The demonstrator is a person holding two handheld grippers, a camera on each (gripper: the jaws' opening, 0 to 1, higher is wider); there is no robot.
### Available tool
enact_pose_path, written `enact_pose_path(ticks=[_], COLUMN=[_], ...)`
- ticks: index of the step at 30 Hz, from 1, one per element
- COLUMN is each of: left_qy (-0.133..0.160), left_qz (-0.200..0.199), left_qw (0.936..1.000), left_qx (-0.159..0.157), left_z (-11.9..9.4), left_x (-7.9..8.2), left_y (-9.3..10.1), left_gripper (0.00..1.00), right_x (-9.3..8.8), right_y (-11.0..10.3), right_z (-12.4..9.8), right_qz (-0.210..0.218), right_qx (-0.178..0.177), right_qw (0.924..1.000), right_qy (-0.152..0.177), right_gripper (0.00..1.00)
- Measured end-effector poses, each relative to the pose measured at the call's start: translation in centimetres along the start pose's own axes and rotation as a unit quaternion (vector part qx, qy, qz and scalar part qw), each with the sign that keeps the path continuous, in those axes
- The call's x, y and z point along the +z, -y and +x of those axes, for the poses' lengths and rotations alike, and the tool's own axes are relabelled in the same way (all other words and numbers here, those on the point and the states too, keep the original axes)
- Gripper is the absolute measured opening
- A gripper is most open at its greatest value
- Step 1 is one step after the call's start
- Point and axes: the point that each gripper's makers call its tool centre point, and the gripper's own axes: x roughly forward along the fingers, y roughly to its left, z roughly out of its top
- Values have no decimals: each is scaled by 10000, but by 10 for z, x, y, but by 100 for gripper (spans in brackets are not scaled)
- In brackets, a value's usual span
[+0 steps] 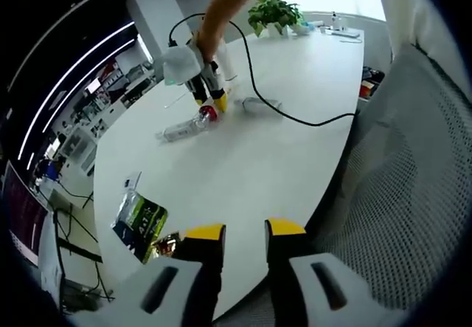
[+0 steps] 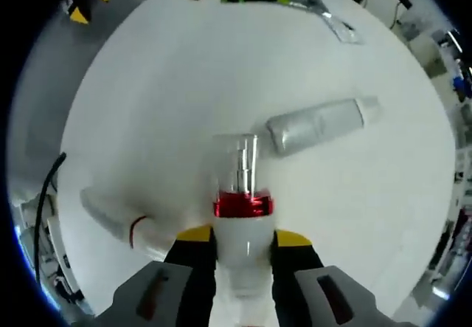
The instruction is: Arrange the skincare products in the storage area until every visible bottle or jar stands upright without overlapping.
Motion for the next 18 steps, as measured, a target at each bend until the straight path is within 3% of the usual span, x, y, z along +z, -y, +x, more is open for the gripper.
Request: enact_pose_path(ticks=[5, 9, 18], left_qy=[23, -6, 4], left_qz=[-1, 23, 54], left_qw=[10000, 10000, 10000], left_qx=[66, 14, 28], left_z=[-1, -1, -1], left_x=[1, 0, 0], left_y=[-3, 0, -1], left_gripper=[24, 24, 24], right_x=[-1, -1, 3], right_y=[2, -5, -4], right_z=[-2, -7, -29], right_qz=[418, 231, 374], right_qx=[-476, -777, -1405], right_qw=[9974, 9960, 9844], right_qy=[356, 368, 992], right_gripper=[22, 22, 21])
